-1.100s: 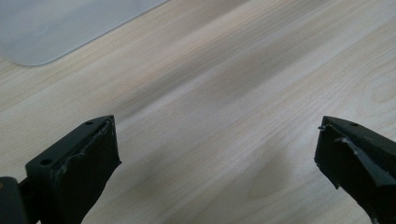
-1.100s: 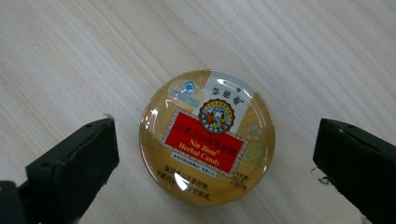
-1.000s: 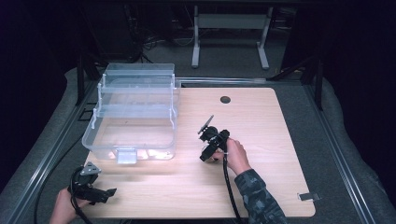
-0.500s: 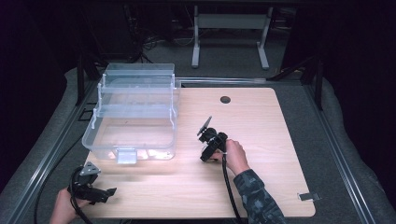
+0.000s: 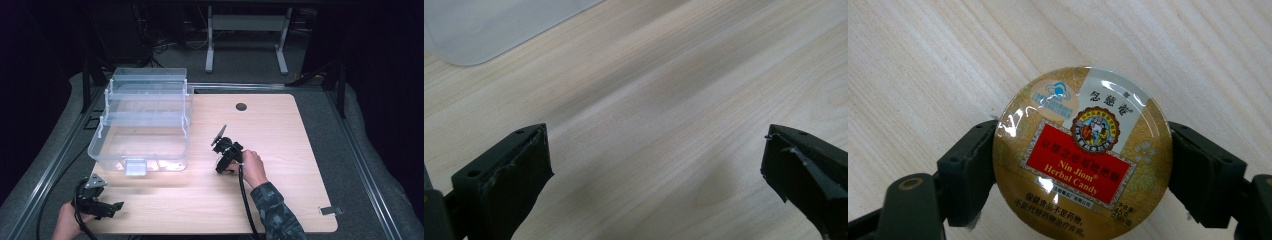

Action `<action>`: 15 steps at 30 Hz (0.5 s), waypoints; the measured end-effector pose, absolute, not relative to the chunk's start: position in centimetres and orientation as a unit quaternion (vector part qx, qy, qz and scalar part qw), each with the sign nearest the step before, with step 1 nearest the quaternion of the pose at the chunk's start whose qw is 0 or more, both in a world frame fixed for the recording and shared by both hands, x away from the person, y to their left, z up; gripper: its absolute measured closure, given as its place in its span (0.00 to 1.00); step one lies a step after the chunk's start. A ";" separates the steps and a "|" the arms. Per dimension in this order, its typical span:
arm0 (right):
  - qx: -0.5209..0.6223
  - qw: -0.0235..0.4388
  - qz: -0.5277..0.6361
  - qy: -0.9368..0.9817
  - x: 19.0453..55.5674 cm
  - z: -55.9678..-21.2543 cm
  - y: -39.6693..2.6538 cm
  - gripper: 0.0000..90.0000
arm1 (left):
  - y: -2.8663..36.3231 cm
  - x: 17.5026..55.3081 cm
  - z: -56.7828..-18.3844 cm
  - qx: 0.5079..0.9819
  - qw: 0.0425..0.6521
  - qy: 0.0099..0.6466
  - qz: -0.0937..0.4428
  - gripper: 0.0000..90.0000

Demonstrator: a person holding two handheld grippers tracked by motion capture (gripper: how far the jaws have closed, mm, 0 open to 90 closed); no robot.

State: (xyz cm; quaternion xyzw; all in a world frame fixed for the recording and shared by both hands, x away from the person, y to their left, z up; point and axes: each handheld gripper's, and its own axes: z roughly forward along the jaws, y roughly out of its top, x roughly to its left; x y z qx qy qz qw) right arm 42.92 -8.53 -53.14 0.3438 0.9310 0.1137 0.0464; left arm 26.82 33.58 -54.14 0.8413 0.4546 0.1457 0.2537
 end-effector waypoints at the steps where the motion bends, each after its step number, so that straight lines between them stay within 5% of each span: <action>1: 0.344 0.045 0.113 0.931 42.9 -53.1 -8.6 0.22 | 33.6 26.8 -54.1 0.841 0.254 0.454 0.146 0.00; 15: 0.353 0.056 0.122 0.926 42.3 -51.0 -9.8 0.22 | 33.5 26.7 -53.9 0.842 0.251 0.453 0.148 0.00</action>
